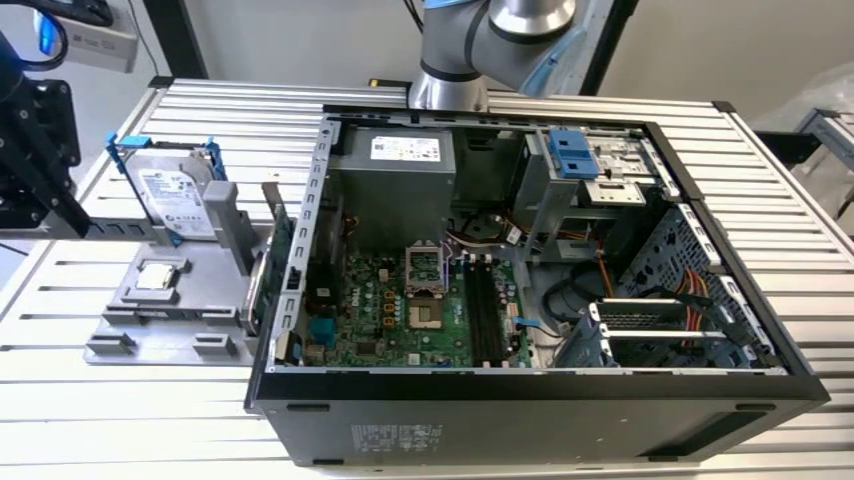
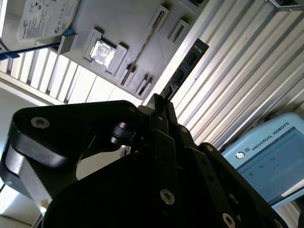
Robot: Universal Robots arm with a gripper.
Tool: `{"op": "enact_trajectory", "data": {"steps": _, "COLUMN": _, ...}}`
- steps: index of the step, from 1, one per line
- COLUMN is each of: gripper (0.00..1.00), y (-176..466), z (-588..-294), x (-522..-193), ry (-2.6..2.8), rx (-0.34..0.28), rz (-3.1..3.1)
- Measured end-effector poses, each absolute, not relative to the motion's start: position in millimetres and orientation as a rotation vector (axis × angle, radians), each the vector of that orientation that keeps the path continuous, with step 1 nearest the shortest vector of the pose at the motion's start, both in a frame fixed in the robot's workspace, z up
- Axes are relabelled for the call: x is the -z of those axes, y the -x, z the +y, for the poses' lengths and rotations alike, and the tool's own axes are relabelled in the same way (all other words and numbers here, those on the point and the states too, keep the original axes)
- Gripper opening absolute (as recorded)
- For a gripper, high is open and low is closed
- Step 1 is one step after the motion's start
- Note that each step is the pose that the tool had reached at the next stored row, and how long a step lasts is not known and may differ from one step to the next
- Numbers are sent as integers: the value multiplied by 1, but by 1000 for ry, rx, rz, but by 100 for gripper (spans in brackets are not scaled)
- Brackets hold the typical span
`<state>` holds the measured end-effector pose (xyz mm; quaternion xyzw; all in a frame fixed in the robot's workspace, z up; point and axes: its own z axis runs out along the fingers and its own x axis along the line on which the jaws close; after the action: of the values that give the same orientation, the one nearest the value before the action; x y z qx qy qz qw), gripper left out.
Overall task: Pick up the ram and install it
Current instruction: 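Pick up the ram and move it above insertion slot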
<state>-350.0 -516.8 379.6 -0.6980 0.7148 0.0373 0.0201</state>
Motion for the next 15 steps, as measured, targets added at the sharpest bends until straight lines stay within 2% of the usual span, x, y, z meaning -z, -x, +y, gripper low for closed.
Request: {"op": "enact_trajectory", "data": {"steps": 15, "gripper": 0, "y": 350, "z": -517, "x": -391, "ry": 2165, "rx": -116, "rz": 2218}}
